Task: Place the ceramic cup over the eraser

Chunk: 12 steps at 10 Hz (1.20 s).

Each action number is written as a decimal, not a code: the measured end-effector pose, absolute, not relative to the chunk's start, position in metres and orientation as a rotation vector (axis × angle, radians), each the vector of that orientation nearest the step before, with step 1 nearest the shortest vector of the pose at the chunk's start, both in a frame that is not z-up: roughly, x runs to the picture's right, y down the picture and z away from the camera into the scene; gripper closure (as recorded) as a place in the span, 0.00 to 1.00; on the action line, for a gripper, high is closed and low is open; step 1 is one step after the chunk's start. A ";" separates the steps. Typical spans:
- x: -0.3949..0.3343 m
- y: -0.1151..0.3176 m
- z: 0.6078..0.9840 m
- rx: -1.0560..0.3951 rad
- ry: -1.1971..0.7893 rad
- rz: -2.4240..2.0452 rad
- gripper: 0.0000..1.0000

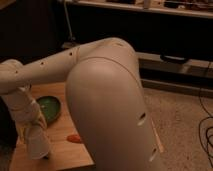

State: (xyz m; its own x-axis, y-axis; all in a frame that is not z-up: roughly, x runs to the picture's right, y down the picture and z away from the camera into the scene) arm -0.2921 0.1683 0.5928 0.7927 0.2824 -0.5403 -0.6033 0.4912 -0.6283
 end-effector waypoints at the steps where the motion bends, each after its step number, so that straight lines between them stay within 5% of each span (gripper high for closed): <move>1: -0.289 0.167 0.594 -0.913 0.390 0.570 0.96; 12: -0.284 0.173 0.601 -0.899 0.393 0.590 0.98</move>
